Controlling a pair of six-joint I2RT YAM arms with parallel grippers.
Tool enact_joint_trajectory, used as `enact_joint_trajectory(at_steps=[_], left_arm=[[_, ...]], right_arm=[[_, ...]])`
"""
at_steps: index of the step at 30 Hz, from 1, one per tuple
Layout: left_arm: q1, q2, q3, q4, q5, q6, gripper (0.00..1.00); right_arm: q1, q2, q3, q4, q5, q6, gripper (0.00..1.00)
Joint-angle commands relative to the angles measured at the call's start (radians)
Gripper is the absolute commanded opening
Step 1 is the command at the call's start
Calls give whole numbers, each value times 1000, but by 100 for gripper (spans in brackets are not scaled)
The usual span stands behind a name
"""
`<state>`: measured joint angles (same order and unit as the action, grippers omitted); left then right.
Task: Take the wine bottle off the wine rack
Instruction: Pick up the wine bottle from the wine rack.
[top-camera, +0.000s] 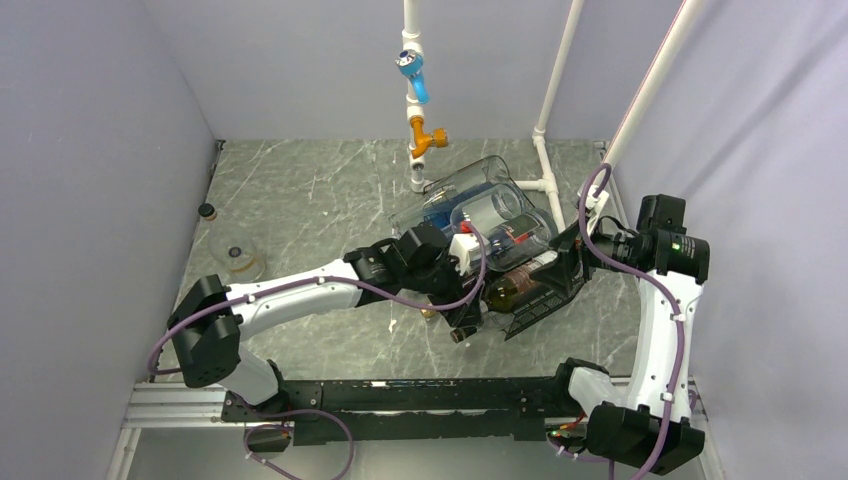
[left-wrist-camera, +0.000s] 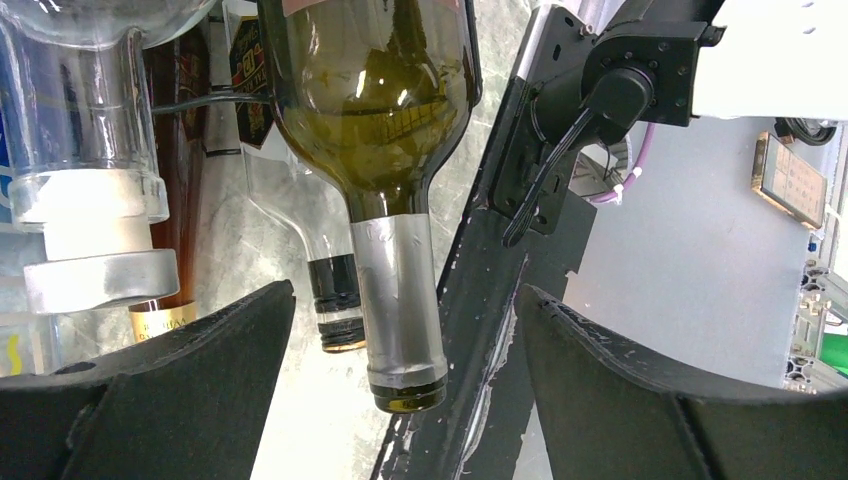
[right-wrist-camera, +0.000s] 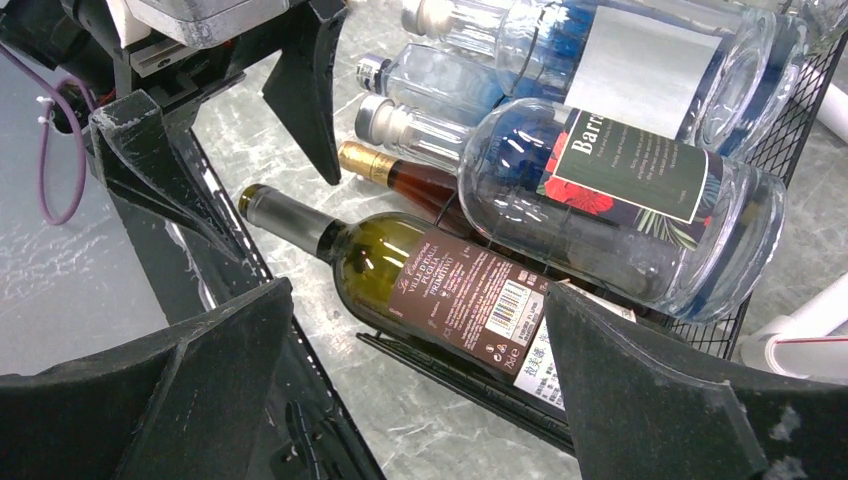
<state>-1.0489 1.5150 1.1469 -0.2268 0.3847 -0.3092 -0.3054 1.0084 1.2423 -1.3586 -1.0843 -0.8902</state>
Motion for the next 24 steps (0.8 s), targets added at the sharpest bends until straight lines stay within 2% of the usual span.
enact_joint_trajectory(at_steps=[1, 12, 24], left_arm=[[-5, -39, -18, 81, 6, -9, 90], [-4, -10, -10, 92, -3, -15, 92], [-9, 50, 14, 105, -2, -30, 85]], right_arm=[[-8, -15, -3, 37, -46, -18, 100], [-11, -17, -13, 44, -56, -18, 100], [-10, -15, -17, 48, -57, -18, 100]])
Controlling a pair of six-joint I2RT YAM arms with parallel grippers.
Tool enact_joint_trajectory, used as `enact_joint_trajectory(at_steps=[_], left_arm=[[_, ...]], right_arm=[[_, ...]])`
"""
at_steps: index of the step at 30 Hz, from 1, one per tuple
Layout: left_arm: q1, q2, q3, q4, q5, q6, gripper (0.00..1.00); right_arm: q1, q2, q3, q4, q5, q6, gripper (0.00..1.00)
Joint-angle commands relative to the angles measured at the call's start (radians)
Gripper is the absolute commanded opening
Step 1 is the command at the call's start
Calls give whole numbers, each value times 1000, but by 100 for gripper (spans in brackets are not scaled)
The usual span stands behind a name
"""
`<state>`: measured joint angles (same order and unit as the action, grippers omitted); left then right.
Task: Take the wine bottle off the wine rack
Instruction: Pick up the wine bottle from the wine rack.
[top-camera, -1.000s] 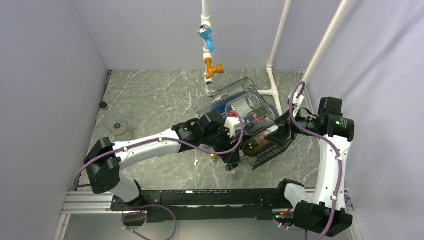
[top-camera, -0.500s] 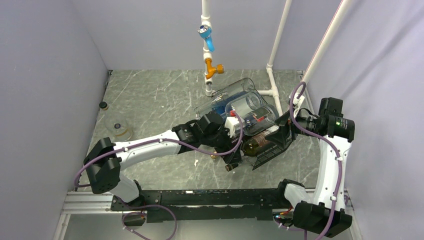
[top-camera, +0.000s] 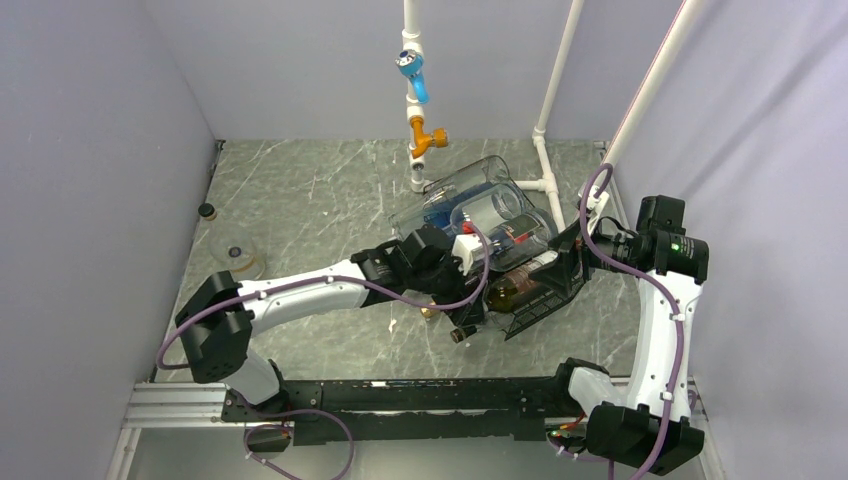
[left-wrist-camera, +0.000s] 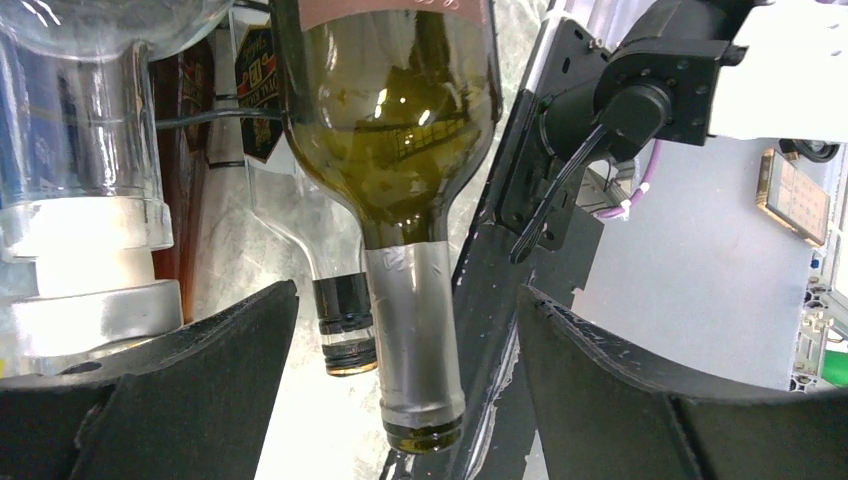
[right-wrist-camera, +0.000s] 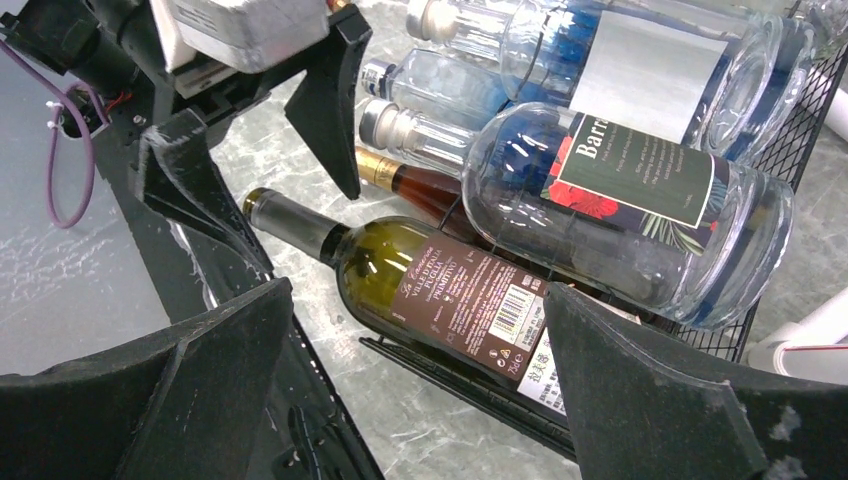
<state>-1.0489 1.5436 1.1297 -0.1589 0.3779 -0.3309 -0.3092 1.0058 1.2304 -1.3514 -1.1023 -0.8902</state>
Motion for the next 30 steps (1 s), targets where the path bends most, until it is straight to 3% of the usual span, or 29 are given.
enact_joint_trajectory(at_steps=[1, 9, 30], left_arm=[[-11, 26, 35, 28, -3, -6, 85], [-29, 60, 53, 5, -37, 7, 83], [-66, 133, 152, -106, -112, 36, 65]], right_arm=[[-7, -10, -6, 41, -39, -18, 100], [-7, -10, -9, 44, -38, -16, 100], [-7, -9, -8, 42, -37, -19, 100]])
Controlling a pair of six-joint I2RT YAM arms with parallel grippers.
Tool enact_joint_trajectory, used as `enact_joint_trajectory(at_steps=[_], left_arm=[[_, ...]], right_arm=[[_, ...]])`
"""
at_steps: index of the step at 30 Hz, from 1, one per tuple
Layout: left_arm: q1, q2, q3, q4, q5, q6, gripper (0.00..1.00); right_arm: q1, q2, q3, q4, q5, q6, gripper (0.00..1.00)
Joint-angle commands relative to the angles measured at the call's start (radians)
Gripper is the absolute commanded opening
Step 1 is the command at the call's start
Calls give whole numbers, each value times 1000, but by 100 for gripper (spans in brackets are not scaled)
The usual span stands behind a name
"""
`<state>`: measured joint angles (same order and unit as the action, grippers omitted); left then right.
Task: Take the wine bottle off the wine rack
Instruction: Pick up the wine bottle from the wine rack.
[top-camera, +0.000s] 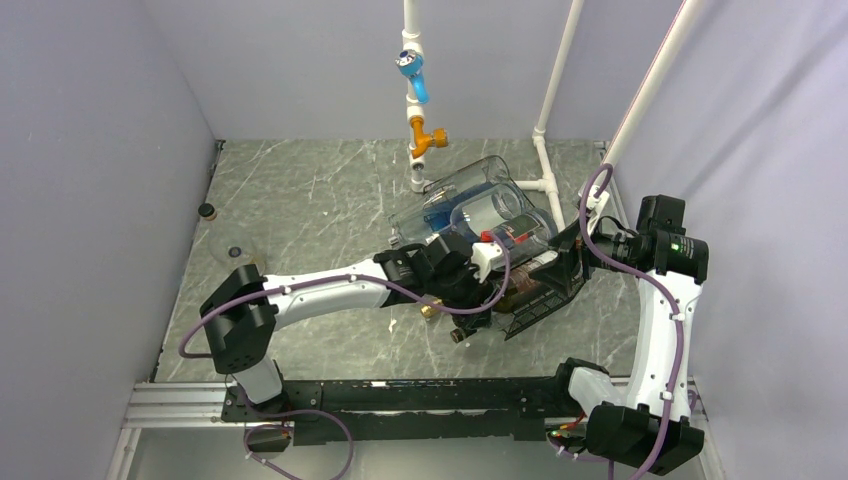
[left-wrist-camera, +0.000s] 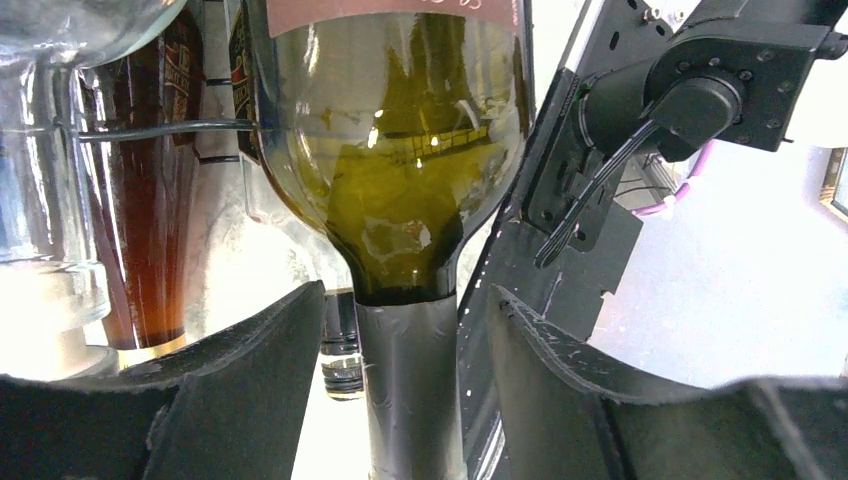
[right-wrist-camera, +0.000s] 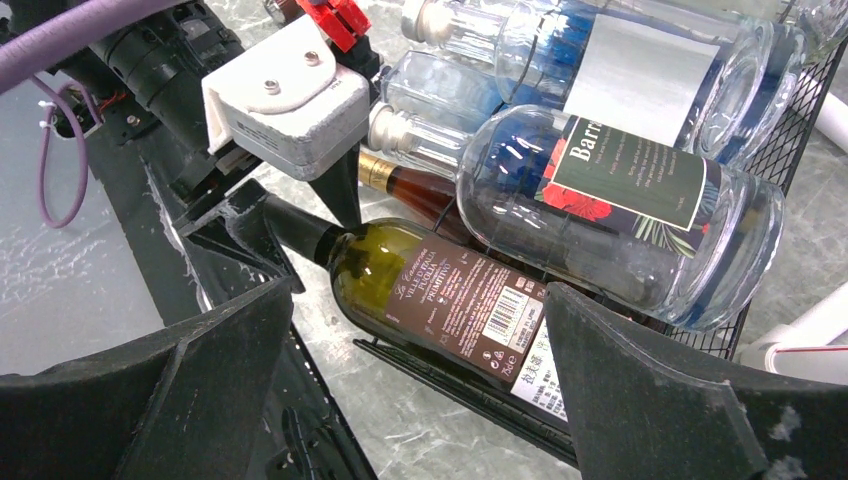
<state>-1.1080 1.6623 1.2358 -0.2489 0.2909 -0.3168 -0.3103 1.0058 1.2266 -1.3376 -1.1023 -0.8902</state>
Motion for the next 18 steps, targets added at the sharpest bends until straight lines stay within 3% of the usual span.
enact_joint_trajectory(at_steps=[1, 10, 17, 18], left_arm=[[-7, 16, 47, -18, -26, 24, 64], [-9, 31, 59, -18, 11, 27, 46], [-9, 12, 61, -19, 19, 21, 1], [-9, 2, 62, -21, 20, 19, 0]], right_arm=[[-6, -10, -4, 29, -39, -19, 100], [-6, -9, -3, 28, -36, -18, 100], [-6, -12, -5, 28, -36, -19, 100], [-6, -12, -5, 28, -37, -19, 100]])
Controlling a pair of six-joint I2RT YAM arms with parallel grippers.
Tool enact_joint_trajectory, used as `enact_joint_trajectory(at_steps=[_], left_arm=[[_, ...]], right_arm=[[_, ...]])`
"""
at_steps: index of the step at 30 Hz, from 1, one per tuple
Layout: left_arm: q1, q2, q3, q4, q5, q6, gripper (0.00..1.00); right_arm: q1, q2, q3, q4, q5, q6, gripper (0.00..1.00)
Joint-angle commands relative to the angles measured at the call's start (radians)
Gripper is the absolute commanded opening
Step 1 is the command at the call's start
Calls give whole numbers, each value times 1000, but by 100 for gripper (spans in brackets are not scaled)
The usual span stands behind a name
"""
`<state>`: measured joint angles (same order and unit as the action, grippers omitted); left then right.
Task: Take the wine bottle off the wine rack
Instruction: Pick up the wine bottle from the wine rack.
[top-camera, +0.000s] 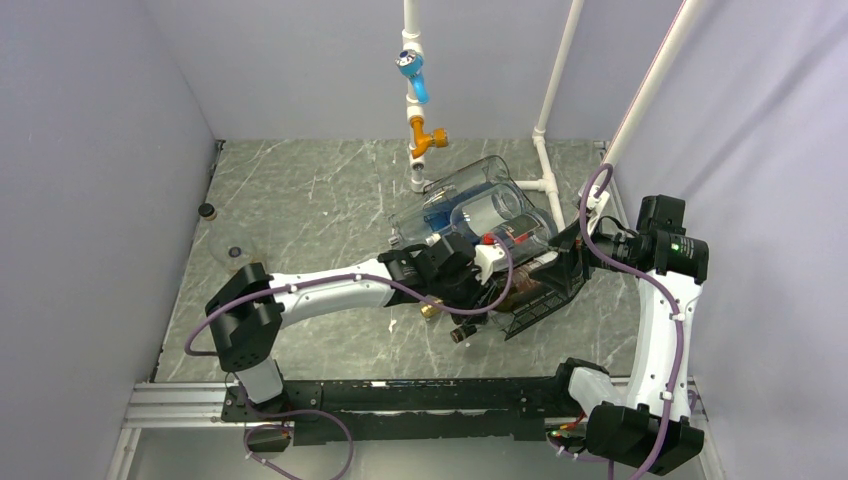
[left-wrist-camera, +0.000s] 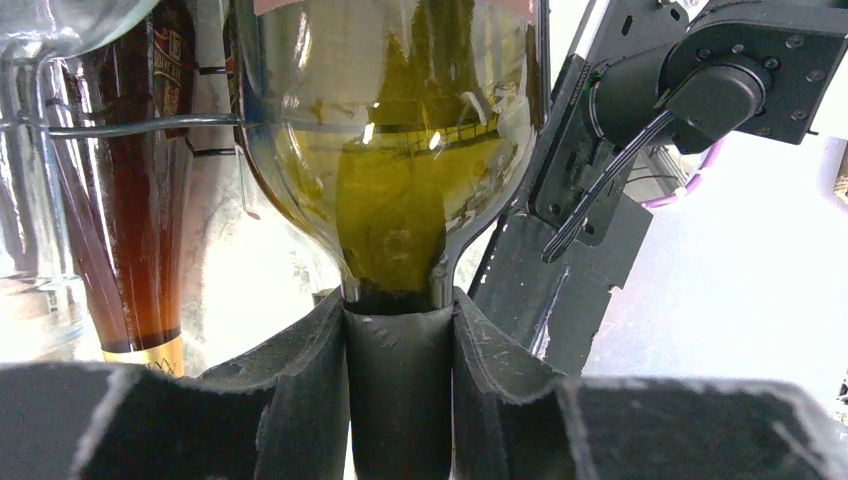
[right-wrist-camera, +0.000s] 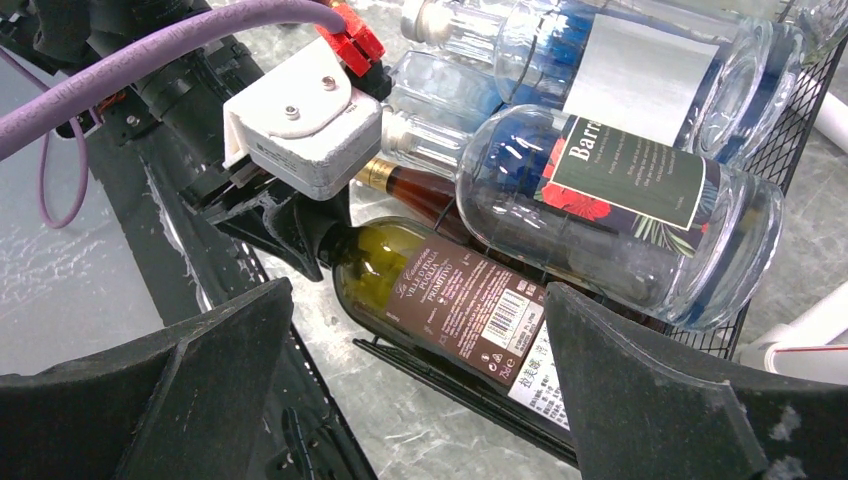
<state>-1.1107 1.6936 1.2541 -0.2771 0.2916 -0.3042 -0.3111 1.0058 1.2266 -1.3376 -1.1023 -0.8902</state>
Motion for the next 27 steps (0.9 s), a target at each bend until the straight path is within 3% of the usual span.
enact_joint_trajectory(at_steps=[1, 17, 27], left_arm=[[-6, -45, 42, 9, 19, 5, 0], [2, -230, -55, 131, -12, -64, 0], [33, -298, -121, 218, 50, -113, 0]], right_arm=[[-6, -11, -4, 27, -38, -19, 100], [-15, 2, 68, -37, -103, -36, 100], [-18, 10, 97, -52, -115, -16, 100]])
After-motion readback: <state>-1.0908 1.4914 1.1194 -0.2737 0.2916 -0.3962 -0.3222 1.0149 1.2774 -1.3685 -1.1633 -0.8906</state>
